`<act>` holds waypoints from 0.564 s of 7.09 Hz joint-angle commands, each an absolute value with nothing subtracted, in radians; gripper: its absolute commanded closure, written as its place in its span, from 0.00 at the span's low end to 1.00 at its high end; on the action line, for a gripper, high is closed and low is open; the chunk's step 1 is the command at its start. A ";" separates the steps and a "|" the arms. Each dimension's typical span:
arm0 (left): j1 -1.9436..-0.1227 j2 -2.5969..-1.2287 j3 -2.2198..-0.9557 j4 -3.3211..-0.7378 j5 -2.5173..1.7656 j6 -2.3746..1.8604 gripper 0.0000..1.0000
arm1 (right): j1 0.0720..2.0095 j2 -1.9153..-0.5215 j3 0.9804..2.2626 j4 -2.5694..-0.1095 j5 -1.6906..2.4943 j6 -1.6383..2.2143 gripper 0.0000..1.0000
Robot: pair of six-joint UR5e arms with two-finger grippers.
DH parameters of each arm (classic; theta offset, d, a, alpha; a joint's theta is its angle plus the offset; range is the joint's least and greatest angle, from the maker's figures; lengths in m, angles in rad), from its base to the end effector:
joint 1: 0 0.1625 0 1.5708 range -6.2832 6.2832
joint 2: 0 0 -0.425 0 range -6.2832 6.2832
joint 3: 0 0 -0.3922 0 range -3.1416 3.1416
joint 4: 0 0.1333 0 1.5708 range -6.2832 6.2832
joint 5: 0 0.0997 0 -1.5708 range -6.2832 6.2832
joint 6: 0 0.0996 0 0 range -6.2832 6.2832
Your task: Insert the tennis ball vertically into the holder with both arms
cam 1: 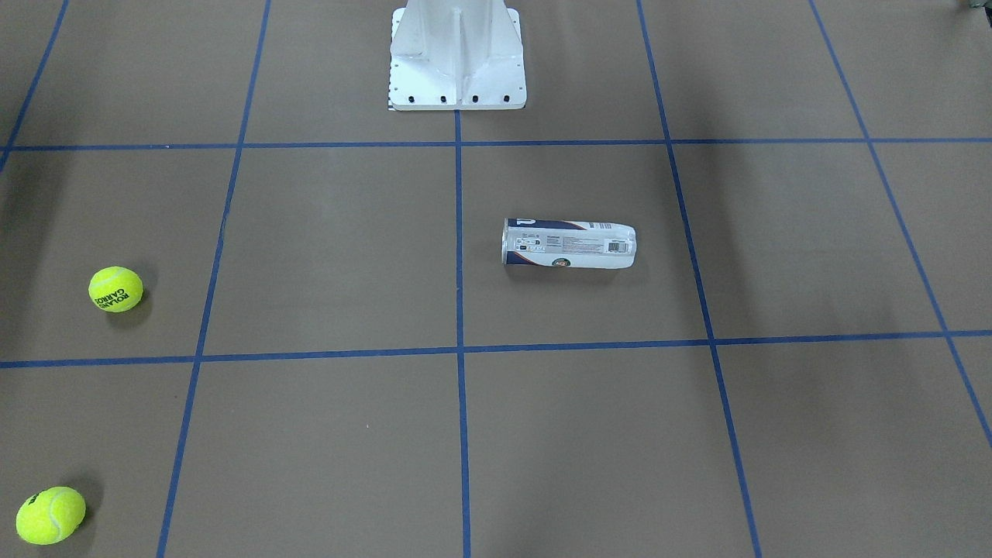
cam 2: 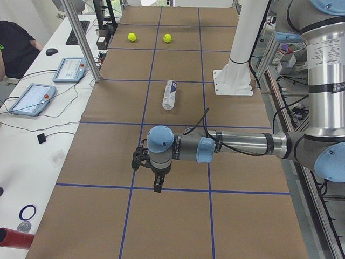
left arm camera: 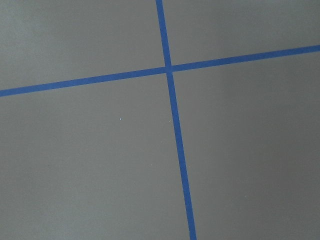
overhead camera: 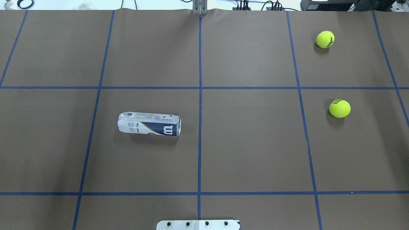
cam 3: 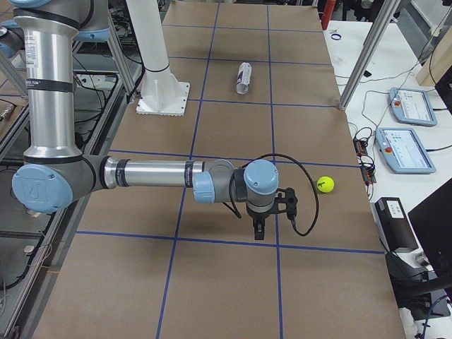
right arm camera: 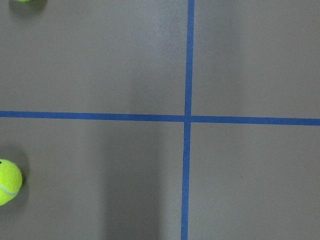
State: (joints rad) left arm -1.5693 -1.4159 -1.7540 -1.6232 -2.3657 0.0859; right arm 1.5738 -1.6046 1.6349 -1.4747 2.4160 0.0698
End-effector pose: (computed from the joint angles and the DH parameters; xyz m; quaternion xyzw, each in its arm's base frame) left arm -0.0616 -0.4316 0.6328 0.0535 0.3848 0.0559 0.9197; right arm 0.0602 -0.4847 0.6284 0.0439 -0.4110 0.0072 0.9105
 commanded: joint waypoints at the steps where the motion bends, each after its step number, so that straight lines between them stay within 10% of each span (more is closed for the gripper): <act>1: -1.569 -1.416 -1.753 -1.623 -2.365 0.086 0.00 | 1.574 -1.605 1.637 -1.474 2.419 0.069 0.00; 4: -1.571 -1.414 -1.752 -1.623 -2.365 0.086 0.00 | 1.574 -1.606 1.644 -1.474 2.428 0.069 0.00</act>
